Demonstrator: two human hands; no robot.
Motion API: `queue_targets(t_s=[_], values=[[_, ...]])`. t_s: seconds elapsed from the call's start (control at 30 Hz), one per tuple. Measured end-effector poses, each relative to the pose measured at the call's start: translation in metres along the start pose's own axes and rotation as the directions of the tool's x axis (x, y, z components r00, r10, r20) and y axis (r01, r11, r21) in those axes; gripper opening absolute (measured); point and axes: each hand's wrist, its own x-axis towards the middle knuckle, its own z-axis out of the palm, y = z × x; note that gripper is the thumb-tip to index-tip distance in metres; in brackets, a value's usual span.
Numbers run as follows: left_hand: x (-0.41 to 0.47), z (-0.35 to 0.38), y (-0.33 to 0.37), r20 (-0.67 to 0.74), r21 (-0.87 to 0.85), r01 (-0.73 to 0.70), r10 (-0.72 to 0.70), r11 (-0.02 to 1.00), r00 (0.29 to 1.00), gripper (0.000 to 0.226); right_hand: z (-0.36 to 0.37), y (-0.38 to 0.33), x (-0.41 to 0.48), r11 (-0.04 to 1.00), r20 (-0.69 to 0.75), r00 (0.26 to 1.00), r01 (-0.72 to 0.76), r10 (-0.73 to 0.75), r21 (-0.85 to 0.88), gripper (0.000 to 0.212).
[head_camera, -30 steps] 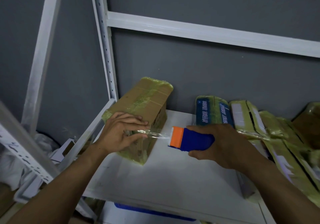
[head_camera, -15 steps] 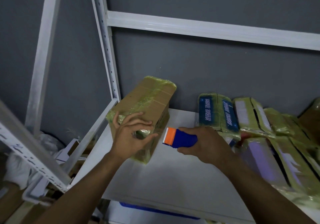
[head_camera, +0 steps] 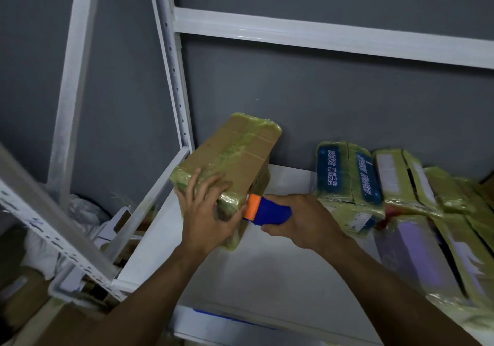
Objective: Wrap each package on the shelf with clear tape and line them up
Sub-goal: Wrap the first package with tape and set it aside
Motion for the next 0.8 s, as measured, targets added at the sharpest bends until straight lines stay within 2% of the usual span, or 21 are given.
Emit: queue_targets(t_s=[0.17, 0.3, 0.53, 0.63, 0.8], values=[[0.002, -0.001, 0.0, -0.019, -0.044, 0.014, -0.015, 0.999, 1.0, 0.055, 0.004, -0.001, 0.005, 1.0, -0.012, 1.0, 0.019, -0.019, -0.011, 0.057], [0.002, -0.001, 0.003, -0.024, -0.053, 0.036, -0.037, 0.998, 0.999, 0.054, 0.014, -0.005, 0.003, 0.991, -0.04, 0.999, 0.029, -0.034, -0.131, 0.049], [0.001, -0.003, 0.0, -0.015, -0.039, 0.058, -0.059, 0.998, 0.998, 0.054, 0.024, -0.012, -0.001, 0.952, -0.104, 0.993, 0.028, -0.063, -0.305, 0.055], [0.001, -0.002, 0.002, -0.023, -0.049, 0.03, -0.031, 0.998, 0.999, 0.053, 0.029, -0.011, 0.0, 0.917, -0.115, 0.992, -0.008, -0.041, -0.398, 0.05], [0.004, -0.005, 0.007, 0.006, -0.003, 0.049, -0.049, 0.999, 0.999, 0.053, 0.027, 0.003, -0.005, 0.972, -0.175, 0.982, -0.112, 0.076, -0.208, 0.033]])
